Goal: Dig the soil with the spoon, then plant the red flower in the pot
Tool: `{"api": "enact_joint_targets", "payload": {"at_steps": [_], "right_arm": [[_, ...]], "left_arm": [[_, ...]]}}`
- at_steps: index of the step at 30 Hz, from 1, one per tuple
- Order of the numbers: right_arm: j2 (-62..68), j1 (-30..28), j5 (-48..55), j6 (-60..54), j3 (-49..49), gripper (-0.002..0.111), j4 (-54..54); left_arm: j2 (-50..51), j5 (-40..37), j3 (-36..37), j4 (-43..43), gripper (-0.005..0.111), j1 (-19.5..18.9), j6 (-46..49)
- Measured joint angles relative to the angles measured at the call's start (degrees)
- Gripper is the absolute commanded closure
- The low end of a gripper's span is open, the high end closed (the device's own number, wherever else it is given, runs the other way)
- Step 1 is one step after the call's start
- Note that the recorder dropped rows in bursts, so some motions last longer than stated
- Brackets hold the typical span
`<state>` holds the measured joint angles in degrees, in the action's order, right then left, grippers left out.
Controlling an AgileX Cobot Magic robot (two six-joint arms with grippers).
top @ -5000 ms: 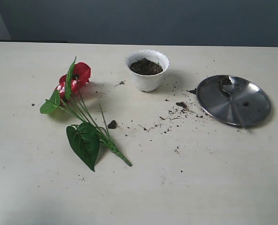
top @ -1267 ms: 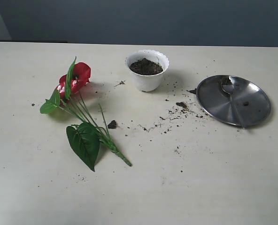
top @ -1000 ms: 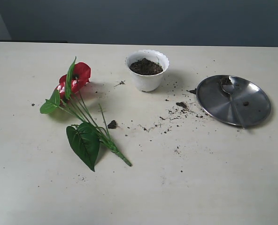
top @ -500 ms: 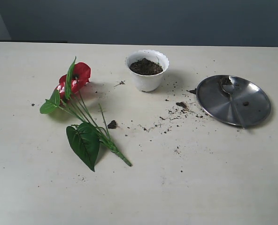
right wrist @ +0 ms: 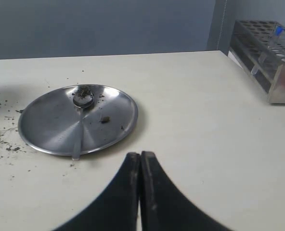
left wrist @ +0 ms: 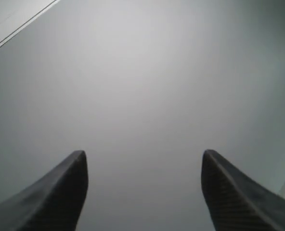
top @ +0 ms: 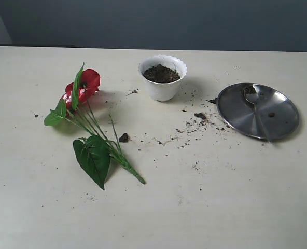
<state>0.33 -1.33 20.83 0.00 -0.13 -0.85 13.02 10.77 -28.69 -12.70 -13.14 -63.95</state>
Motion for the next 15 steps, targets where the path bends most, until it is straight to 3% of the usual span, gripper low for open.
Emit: {"api": "enact_joint_targets", "payload": {"at_steps": [5, 9, 15], "right_arm": [[0.0, 0.0, 0.0, 0.0, 0.0, 0.108, 0.0], [0.0, 0.0, 0.0, 0.0, 0.0, 0.108, 0.0], [0.0, 0.0, 0.0, 0.0, 0.0, 0.108, 0.0]], "left_arm": [[7.1, -4.0, -5.2, -13.5, 0.042, 0.0, -6.9], [14.5, -5.6, -8.4, -18.2, 0.042, 0.8, -11.8], [26.7, -9.7, -13.5, -26.2, 0.043, 8.5, -13.1]]}}
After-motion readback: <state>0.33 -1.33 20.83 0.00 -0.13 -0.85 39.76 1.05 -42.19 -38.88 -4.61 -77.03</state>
